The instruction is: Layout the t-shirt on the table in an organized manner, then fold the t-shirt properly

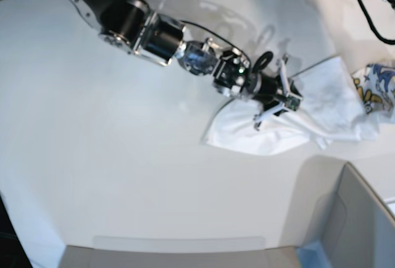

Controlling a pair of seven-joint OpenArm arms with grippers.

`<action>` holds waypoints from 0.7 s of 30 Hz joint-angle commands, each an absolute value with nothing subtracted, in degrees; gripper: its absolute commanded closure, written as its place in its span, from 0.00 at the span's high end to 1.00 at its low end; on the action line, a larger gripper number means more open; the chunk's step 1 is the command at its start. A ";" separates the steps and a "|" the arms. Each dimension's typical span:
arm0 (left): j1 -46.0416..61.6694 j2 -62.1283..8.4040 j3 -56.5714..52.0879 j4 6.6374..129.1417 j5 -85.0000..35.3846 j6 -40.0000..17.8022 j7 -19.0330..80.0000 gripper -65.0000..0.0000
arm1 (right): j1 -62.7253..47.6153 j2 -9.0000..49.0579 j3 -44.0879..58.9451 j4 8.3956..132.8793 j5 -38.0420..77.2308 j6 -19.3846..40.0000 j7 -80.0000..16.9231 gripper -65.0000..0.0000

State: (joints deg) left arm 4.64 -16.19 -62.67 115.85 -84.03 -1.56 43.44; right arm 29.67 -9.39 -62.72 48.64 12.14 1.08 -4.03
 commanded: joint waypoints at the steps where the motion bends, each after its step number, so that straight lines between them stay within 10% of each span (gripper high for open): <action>1: 4.44 -17.27 -62.81 116.70 -85.00 -2.42 42.86 0.05 | 30.64 -9.00 -62.81 46.99 13.76 0.84 -0.92 0.19; 10: 4.70 -17.36 -62.81 116.70 -85.00 -2.42 42.86 0.05 | 27.74 -5.76 -62.90 39.34 21.49 -1.71 3.47 0.19; 21: 8.66 -15.60 -62.64 116.70 -85.00 -2.42 48.04 0.05 | 14.37 11.65 -40.31 66.15 21.49 -12.18 -8.57 0.19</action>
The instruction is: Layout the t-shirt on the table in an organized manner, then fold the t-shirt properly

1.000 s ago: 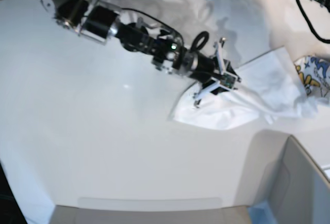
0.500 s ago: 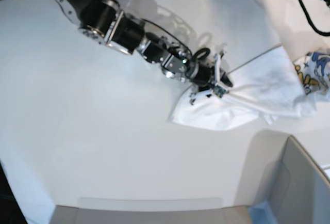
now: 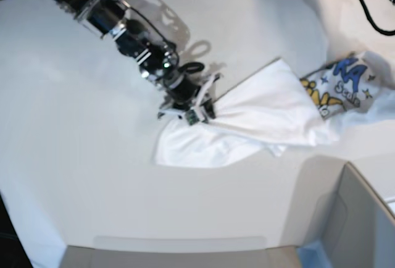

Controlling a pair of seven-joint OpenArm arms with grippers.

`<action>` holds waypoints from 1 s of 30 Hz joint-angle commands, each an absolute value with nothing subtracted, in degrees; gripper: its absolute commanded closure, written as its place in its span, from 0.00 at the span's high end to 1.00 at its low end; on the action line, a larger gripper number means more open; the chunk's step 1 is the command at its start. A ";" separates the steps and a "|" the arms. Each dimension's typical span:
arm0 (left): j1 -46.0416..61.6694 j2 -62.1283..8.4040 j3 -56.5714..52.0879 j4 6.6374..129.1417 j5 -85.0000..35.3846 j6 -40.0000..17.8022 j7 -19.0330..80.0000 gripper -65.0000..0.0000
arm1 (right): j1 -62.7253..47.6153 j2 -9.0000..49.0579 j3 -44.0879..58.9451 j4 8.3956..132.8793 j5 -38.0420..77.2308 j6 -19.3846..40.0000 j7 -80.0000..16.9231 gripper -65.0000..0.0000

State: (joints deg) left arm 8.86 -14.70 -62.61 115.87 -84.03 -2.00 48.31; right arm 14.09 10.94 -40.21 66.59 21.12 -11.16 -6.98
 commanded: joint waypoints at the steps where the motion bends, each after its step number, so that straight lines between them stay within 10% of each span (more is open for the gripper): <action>1: 8.75 -14.99 -62.64 116.70 -85.00 -2.42 48.22 0.05 | 12.35 13.14 -36.18 69.58 21.49 -12.18 -11.30 0.19; 14: 9.54 -13.93 -52.09 116.70 -85.00 -2.42 47.60 0.05 | 1.45 20.26 -26.68 111.69 20.97 -11.91 -22.64 0.19; 30: 9.45 -14.11 -52.18 116.53 -85.00 -2.42 47.52 0.05 | 0.75 5.32 -52.26 105.89 -7.43 -12.35 -50.07 0.19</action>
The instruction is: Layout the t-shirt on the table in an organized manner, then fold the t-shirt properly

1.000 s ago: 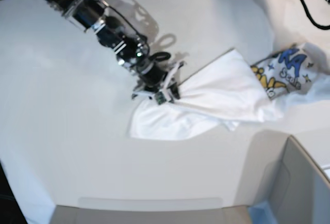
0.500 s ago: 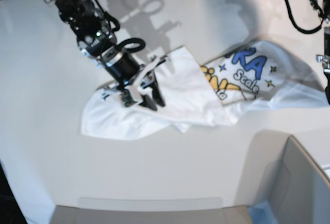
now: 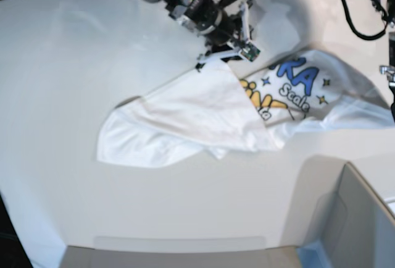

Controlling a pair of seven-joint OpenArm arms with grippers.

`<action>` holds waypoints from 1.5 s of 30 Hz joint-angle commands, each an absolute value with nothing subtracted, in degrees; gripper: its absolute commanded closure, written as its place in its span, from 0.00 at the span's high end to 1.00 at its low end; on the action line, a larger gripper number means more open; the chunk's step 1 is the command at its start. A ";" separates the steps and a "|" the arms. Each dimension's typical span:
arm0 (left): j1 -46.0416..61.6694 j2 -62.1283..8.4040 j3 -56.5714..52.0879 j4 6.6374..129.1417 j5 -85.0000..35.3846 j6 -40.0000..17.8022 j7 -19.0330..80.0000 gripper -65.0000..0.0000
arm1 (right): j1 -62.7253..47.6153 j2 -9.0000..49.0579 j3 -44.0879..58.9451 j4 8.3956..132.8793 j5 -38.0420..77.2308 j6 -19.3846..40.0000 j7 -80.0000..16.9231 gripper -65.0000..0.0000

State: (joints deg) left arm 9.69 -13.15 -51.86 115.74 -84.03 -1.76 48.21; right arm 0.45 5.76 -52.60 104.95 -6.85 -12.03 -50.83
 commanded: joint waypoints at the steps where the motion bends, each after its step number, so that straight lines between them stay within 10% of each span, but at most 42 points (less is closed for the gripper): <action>1: 9.45 -14.11 -52.18 116.53 -85.00 -2.42 47.52 0.05 | -0.04 4.53 -51.82 105.63 -10.07 -12.35 -50.68 0.19; 14: 9.45 -14.11 -52.09 116.53 -85.00 -2.42 47.52 0.05 | -3.82 -3.12 -48.75 98.33 -26.33 -12.35 -52.70 0.40; 41: 9.45 -14.02 -52.18 116.53 -85.00 -2.42 47.52 0.05 | -4.26 -1.01 -40.13 87.78 -26.42 -12.00 -52.53 0.40; 45: 9.45 -14.02 -52.26 116.53 -85.00 -2.33 47.52 0.05 | -4.53 -1.01 -40.22 87.16 -26.42 -11.91 -52.35 0.26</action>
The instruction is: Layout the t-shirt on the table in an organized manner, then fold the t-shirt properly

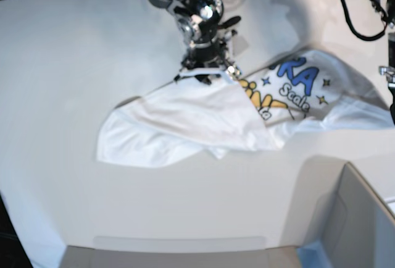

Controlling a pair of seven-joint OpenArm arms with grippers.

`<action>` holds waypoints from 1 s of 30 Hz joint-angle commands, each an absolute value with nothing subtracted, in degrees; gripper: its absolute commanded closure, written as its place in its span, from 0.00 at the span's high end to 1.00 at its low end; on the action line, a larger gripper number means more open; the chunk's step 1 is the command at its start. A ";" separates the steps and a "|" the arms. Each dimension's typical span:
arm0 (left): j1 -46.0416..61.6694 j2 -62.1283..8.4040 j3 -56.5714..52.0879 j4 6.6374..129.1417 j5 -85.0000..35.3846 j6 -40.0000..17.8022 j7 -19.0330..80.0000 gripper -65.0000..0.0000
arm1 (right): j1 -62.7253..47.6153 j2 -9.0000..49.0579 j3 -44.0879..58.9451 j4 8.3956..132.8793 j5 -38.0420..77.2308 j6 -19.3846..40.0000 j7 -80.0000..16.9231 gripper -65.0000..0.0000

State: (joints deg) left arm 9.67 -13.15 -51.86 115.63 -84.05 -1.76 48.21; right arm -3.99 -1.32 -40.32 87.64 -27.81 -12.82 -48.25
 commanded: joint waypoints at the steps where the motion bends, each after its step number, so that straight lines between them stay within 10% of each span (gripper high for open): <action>1: 9.45 -14.02 -52.26 116.53 -85.00 -2.33 47.52 0.05 | -4.44 -1.01 -40.22 87.43 -26.42 -11.91 -52.35 0.19; 4: 9.45 -14.02 -52.26 116.53 -85.00 -2.33 47.52 0.05 | -3.47 -0.92 -39.69 87.96 -26.42 -12.00 -52.35 0.00; 16: 9.54 -14.02 -52.26 116.53 -85.00 -2.33 47.52 0.05 | 2.68 6.29 -39.60 108.09 -26.42 -12.26 -51.30 0.00; 30: 7.16 -14.29 -51.91 116.53 -85.00 -2.33 47.52 0.05 | 6.90 7.08 -22.73 116.53 -26.42 -12.44 -25.45 0.00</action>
